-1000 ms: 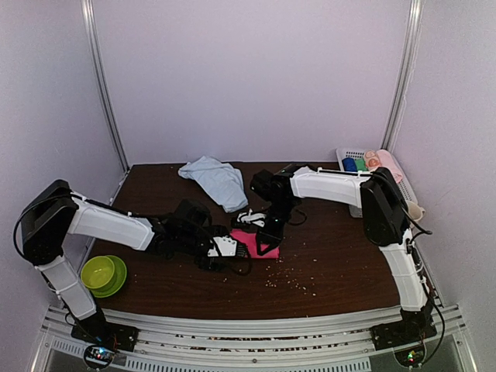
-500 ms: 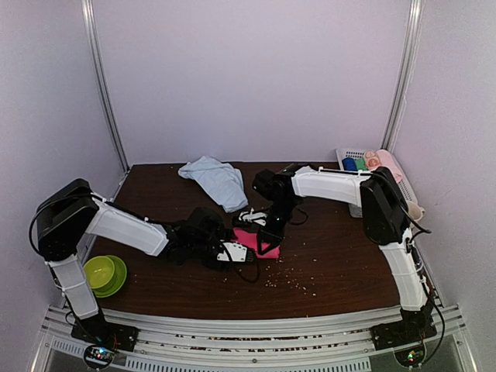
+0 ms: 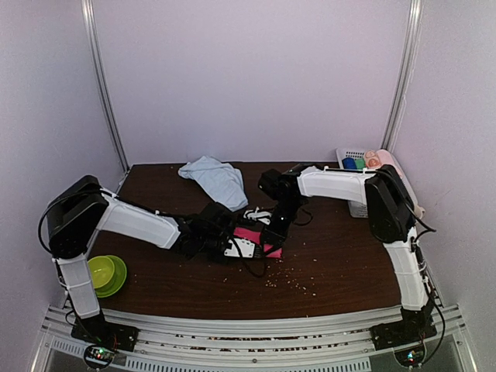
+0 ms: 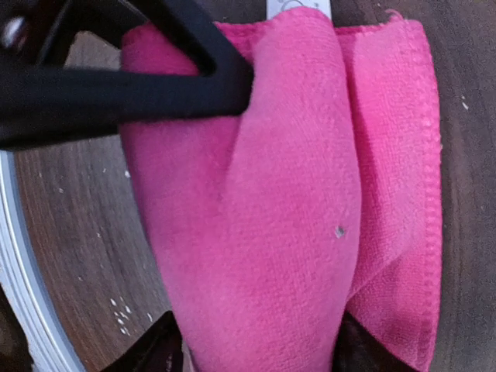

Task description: Roll the towels

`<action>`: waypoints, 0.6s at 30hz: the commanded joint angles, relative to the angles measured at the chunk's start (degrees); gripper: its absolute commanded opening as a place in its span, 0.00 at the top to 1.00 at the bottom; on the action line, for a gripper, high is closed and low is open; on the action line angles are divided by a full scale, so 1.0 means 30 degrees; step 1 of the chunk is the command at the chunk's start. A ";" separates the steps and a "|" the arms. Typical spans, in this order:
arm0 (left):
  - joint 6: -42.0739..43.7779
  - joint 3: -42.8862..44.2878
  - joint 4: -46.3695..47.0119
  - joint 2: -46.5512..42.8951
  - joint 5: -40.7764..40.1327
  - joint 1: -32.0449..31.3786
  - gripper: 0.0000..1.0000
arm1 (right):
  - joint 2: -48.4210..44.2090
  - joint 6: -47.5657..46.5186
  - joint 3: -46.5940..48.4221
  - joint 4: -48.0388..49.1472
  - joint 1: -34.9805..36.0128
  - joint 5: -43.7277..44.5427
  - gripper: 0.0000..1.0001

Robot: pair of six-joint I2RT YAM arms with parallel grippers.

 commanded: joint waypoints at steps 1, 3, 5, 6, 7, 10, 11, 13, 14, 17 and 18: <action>-0.2793 0.1914 -0.4957 0.0973 0.1570 -0.0156 1.00 | -0.2972 0.2781 -0.3571 0.2820 -0.1259 0.2469 0.24; -0.4077 0.2732 -0.6075 0.1262 0.1825 -0.0156 1.00 | -0.4666 0.4419 -0.5143 0.4407 -0.1849 0.3278 0.09; -0.5321 0.3544 -0.7102 0.1571 0.2376 -0.0156 1.00 | -0.6232 0.6449 -0.6737 0.5901 -0.2600 0.4073 0.00; -0.6024 0.3910 -0.7420 0.1739 0.2550 -0.0156 1.00 | -0.7299 0.7777 -0.7541 0.6969 -0.3006 0.4845 0.00; -0.6683 0.4252 -0.7804 0.1950 0.2755 -0.0156 1.00 | -0.8140 0.8833 -0.8495 0.7786 -0.3372 0.5607 0.00; -0.8552 0.5661 -0.9248 0.2832 0.3478 -0.0156 1.00 | -1.0532 1.1275 -1.1461 0.9877 -0.3883 0.8775 0.00; -0.9119 0.6101 -0.9655 0.3131 0.3750 -0.0156 1.00 | -1.1243 1.1822 -1.2204 1.0409 -0.3870 0.9537 0.01; -1.0167 0.6883 -1.0492 0.3686 0.4329 -0.0156 1.00 | -1.2594 1.3085 -1.3608 1.1374 -0.3808 1.0882 0.00; -1.0606 0.7414 -1.0880 0.3962 0.4618 -0.0156 1.00 | -1.3288 1.3642 -1.4234 1.1823 -0.3791 1.1331 0.00; -1.1845 0.8635 -1.2014 0.4574 0.5307 -0.0106 1.00 | -1.5233 1.4876 -1.6420 1.3644 -0.3776 1.1744 0.01; -1.2222 0.8911 -1.2231 0.4693 0.5608 -0.0076 1.00 | -1.5830 1.5180 -1.7211 1.4421 -0.3754 1.1600 0.00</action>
